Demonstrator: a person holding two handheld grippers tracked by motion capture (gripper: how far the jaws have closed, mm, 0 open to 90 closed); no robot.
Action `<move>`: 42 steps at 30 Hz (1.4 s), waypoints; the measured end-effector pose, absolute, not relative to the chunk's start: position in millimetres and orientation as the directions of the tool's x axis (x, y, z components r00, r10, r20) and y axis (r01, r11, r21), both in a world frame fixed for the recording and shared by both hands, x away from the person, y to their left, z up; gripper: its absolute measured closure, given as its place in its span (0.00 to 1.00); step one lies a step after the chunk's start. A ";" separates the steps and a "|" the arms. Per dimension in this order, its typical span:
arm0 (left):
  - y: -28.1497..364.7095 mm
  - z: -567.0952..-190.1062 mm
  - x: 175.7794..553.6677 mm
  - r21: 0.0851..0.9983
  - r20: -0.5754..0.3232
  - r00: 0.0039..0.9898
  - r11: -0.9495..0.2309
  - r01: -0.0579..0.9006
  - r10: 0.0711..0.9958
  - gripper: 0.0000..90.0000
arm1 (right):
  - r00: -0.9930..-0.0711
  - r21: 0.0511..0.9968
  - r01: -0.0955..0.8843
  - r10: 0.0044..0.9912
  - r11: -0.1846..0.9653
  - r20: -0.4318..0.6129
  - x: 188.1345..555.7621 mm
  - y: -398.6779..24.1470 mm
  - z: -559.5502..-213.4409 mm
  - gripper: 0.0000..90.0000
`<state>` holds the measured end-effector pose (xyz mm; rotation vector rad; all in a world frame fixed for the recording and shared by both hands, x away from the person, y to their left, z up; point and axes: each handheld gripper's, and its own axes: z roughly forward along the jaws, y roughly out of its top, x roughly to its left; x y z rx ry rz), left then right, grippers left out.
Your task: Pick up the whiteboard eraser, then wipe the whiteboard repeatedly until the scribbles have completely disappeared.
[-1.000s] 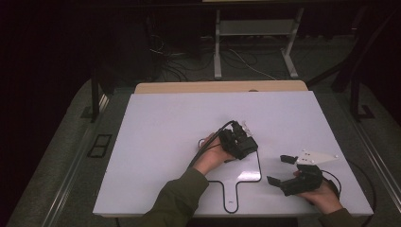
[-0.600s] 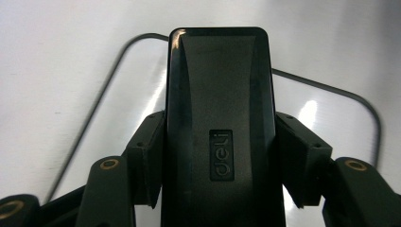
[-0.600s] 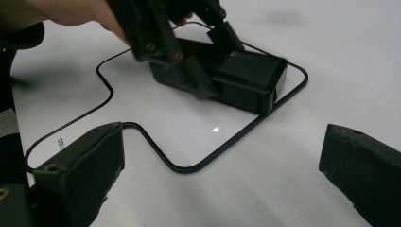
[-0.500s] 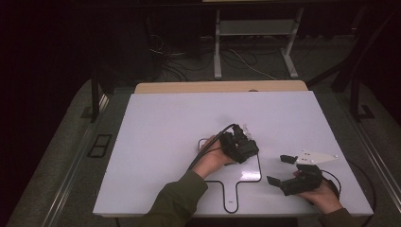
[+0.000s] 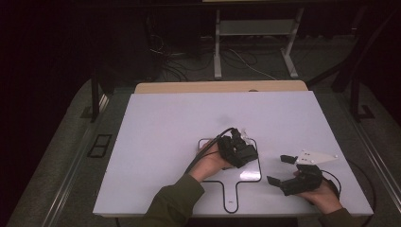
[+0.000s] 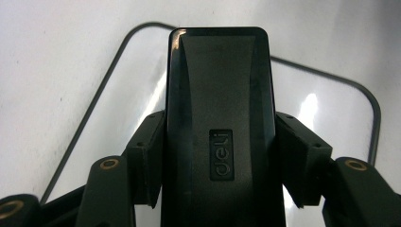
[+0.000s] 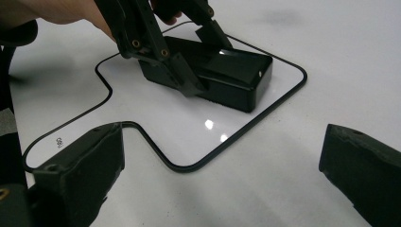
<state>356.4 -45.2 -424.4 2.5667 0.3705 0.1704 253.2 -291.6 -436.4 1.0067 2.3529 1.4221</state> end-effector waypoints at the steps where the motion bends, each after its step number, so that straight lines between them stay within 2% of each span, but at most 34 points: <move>1: -41.5 -424.1 358.4 0.524 0.048 0.952 -0.819 0.235 0.303 0.44 | -0.744 0.845 0.443 0.649 0.300 0.160 253.1 -291.5 -436.4 0.00; 7: -13.7 -424.3 370.7 0.527 0.048 0.916 -0.790 0.315 0.398 0.44 | -0.742 0.844 0.446 0.650 0.298 0.163 253.5 -292.1 -436.5 0.00; 15: 11.6 -424.2 380.2 0.528 0.036 0.889 -0.764 0.371 0.457 0.44 | -0.742 0.844 0.446 0.651 0.298 0.163 253.5 -292.2 -436.4 0.00; 33: -59.6 -424.2 355.4 0.523 0.042 0.960 -0.824 0.216 0.278 0.44 | -0.745 0.845 0.443 0.647 0.299 0.161 253.4 -291.7 -436.5 0.00; 42: -34.7 -419.4 360.0 0.531 0.016 0.952 -0.809 0.252 0.307 0.44 | -0.740 0.845 0.449 0.652 0.291 0.168 254.4 -292.7 -436.2 0.00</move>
